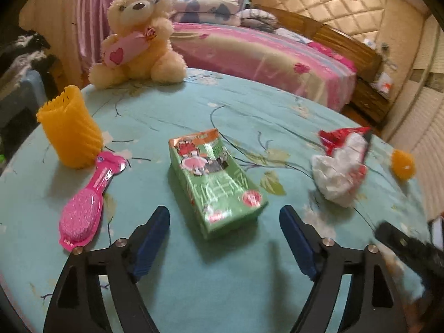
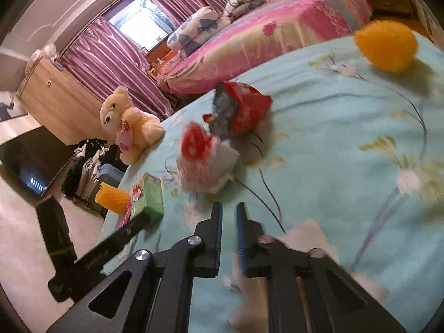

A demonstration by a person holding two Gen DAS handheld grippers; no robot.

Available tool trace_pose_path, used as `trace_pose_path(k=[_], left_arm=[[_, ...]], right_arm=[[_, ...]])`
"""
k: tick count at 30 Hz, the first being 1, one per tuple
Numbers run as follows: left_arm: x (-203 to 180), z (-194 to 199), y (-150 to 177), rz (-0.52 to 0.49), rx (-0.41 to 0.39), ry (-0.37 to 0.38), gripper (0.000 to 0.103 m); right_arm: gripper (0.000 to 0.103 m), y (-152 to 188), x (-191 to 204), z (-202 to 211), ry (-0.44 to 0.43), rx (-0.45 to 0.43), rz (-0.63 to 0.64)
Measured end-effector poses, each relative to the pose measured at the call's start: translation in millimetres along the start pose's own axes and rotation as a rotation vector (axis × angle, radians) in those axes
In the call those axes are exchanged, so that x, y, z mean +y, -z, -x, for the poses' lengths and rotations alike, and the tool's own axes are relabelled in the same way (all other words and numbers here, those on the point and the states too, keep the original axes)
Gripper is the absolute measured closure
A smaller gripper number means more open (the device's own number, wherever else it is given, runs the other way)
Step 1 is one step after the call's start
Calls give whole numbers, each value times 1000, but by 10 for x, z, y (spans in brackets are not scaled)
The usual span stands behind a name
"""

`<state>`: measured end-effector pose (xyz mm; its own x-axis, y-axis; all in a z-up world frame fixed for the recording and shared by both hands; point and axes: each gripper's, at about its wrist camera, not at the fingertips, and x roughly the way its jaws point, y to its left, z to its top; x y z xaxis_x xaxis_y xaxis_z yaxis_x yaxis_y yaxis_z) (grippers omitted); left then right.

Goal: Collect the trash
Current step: 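Grasp the green milk carton with the left tool while the right tool grasps the white red-printed bag, then carry the carton with the left tool while the right tool carries the white bag over the bin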

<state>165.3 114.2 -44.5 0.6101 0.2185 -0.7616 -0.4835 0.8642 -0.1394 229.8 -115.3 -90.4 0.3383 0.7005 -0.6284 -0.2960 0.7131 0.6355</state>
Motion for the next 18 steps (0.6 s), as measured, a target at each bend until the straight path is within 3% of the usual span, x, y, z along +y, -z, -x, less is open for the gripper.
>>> trace_pose_path(k=[3,5,7,12,16,18], left_arm=[[-55,-149,-52,10,35,-38,22],[-91,-182,-84,-6,31,-42,29],[-112,-188,-84,-39,26,-13,45],[20,-110,-12,-49,16,77,46],[117,-2,94,-67,8,140,47],[104,38,133,-79,6,155,47]], right_arm=[[75,-27,38,-13,11,-1,6],[52,-54,102,-22,-8,-10,15],[51,-80,174,-46,-5,-21,38],[48,-162,248,-221,-4,-11,29],[32,-248,261,-445,-20,9,-17],[31,-261,265,-521,-15,8,-24]])
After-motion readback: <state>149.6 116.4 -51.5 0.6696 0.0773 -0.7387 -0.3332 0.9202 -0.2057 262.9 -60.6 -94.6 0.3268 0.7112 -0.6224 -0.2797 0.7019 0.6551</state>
